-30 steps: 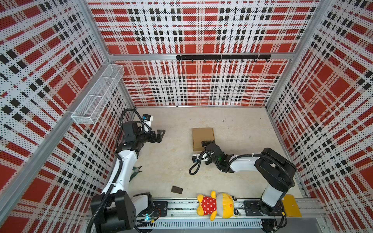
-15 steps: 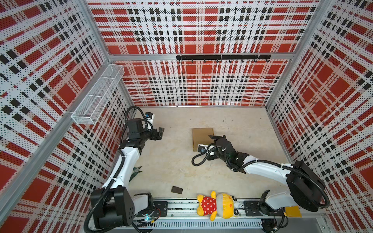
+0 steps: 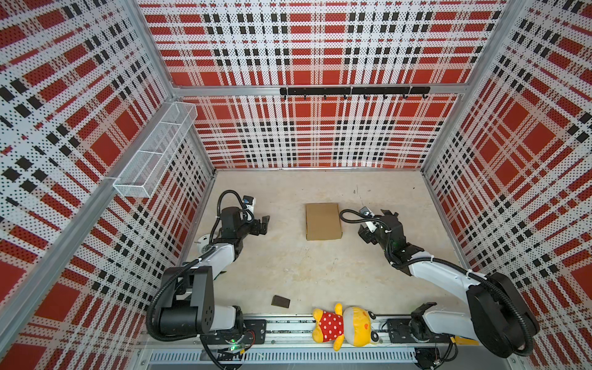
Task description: Fold the paper box
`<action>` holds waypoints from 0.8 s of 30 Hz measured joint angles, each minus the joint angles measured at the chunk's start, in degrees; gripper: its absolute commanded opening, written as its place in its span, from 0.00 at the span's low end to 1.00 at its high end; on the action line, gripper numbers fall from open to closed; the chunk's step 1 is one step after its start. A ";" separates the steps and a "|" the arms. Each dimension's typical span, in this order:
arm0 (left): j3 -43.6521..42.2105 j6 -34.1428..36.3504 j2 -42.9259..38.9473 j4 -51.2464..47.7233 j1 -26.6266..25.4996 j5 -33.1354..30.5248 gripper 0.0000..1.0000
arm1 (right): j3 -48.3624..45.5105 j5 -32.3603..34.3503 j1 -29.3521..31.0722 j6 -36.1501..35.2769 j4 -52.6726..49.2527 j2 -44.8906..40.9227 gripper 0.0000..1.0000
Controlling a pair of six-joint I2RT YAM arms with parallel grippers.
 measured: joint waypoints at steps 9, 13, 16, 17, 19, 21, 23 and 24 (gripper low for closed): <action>-6.80 0.02 4.96 18.93 -1.42 -1.88 1.00 | -7.04 -4.31 -13.16 11.72 10.64 2.01 1.00; -10.14 -0.39 5.57 25.27 -1.42 -4.31 1.00 | -7.89 -6.97 -16.39 14.84 16.83 5.53 1.00; -12.31 -1.60 8.59 32.83 -1.31 -6.69 1.00 | -7.87 -8.17 -16.92 16.06 21.14 7.50 1.00; -12.63 -1.97 9.27 33.27 -1.16 -7.41 1.00 | -7.85 -8.55 -17.09 16.26 22.10 8.04 1.00; -12.63 -2.58 9.42 33.07 -1.01 -8.63 0.99 | -7.85 -9.33 -17.14 16.50 24.06 9.44 1.00; -11.89 -3.15 9.44 33.38 -1.14 -10.25 0.99 | -7.82 -9.75 -17.18 16.74 27.15 11.76 1.00; -10.84 -3.39 9.44 33.16 -1.55 -11.93 1.00 | -7.85 -9.92 -17.53 17.22 28.72 13.77 1.00; -10.47 -3.43 9.44 33.14 -1.70 -12.63 0.99 | -7.85 -10.40 -18.03 17.64 29.18 14.49 1.00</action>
